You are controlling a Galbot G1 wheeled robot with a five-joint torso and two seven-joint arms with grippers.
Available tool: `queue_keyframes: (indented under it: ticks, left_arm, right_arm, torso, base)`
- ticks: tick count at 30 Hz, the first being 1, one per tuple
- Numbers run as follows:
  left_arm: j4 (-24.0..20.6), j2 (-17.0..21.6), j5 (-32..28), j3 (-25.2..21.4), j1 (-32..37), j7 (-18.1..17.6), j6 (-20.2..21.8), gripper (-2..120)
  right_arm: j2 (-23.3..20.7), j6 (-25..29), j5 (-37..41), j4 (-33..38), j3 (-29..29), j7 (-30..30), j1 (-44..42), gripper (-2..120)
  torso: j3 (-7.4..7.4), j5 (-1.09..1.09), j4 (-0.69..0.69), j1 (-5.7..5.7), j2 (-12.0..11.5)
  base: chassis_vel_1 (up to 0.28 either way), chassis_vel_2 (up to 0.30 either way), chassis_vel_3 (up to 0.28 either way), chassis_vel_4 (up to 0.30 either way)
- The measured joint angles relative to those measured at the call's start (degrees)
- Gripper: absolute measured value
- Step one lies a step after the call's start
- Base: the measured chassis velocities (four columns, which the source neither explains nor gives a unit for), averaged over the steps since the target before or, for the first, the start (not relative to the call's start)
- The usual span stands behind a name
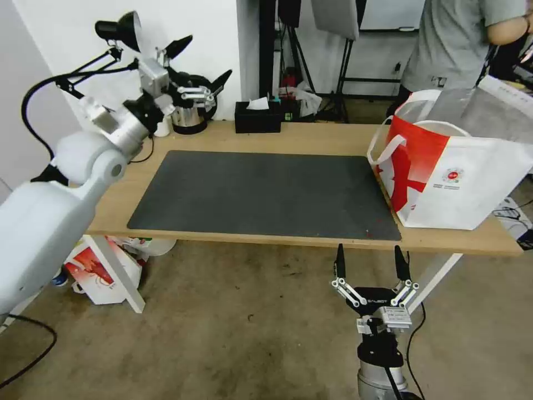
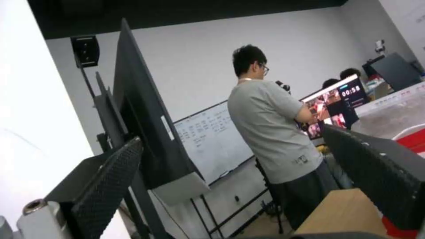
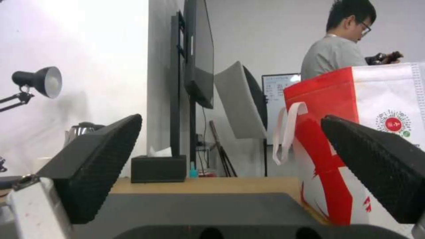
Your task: Pick up the trash from the table and place it into the takeout bag.
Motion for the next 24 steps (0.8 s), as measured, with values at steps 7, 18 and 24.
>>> queue_keyframes:
  ticks: [7, 18, 24]
  left_arm:
    - [-2.64, -0.36, 1.59, -4.98, 5.66, -0.62, -0.79, 100]
    - [-9.36, -0.46, 1.60, -14.74, 17.76, -5.84, -0.44, 100]
    - [-13.03, -1.06, 2.18, -22.19, 26.98, -7.74, -0.22, 100]
  right_arm:
    - [0.00, 0.00, 0.00, 0.00, 0.00, 0.00, 0.00, 100]
    - [0.00, 0.00, 0.00, 0.00, 0.00, 0.00, 0.00, 100]
    - [0.00, 0.00, 0.00, 0.00, 0.00, 0.00, 0.00, 100]
  torso:
    - [0.00, -0.01, 0.01, 0.01, -0.01]
    - [0.00, 0.00, 0.02, 0.00, -0.01]
    - [0.00, -0.01, 0.01, 0.00, -0.01]
  base:
    - [0.000, 0.000, 0.000, 0.000]
    - [0.000, 0.000, 0.000, 0.000]
    - [0.000, 0.000, 0.000, 0.000]
